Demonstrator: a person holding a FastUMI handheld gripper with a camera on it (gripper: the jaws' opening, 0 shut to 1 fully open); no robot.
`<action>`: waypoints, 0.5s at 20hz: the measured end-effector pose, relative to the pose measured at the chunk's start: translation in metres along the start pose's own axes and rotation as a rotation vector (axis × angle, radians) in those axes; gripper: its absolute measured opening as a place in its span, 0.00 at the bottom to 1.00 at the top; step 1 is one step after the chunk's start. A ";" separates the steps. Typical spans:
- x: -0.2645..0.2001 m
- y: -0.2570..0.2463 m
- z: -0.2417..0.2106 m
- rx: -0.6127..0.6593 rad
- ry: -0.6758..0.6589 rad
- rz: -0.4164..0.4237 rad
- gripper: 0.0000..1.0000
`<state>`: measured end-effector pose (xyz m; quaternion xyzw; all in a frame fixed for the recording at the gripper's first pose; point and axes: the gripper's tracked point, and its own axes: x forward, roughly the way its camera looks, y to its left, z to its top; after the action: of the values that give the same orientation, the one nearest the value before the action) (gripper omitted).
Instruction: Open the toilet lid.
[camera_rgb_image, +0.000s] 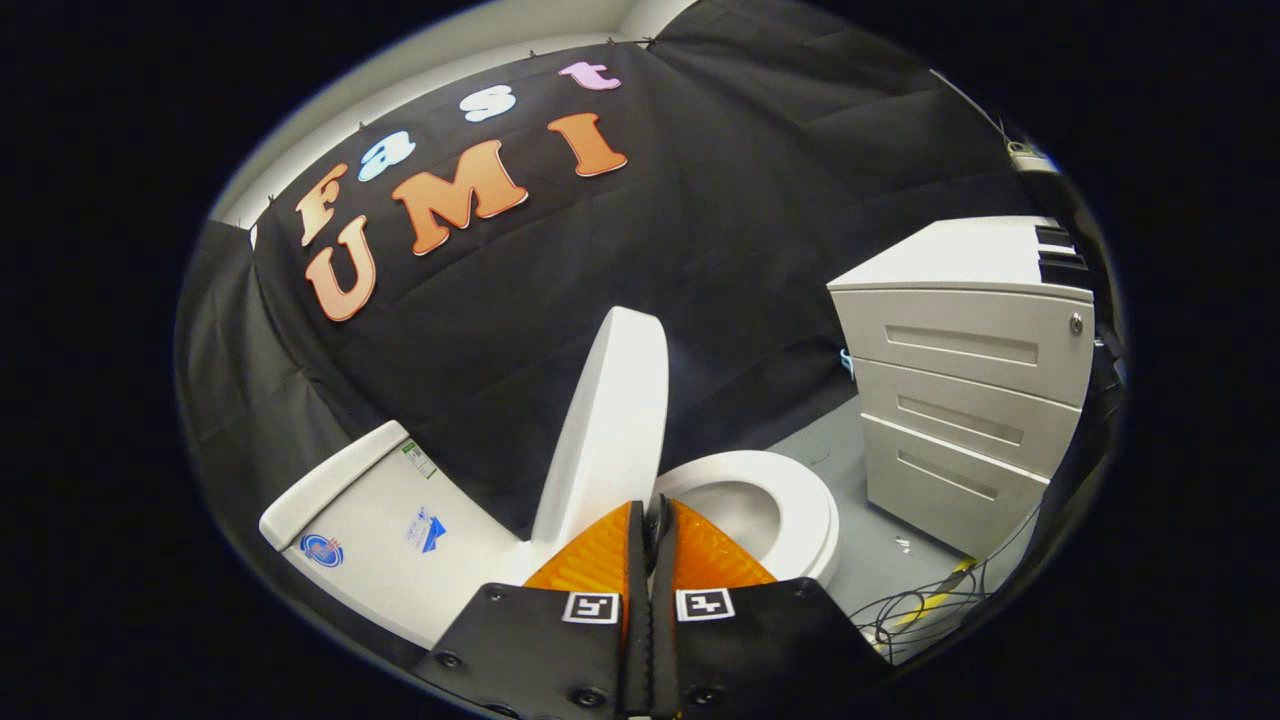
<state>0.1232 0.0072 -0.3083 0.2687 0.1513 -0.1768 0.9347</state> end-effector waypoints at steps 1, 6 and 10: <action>-0.002 0.009 0.003 -0.004 -0.008 0.009 0.07; -0.010 0.045 0.011 -0.094 -0.012 0.040 0.07; -0.017 0.084 0.016 -0.119 -0.028 0.097 0.07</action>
<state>0.1458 0.0690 -0.2515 0.2172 0.1352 -0.1258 0.9585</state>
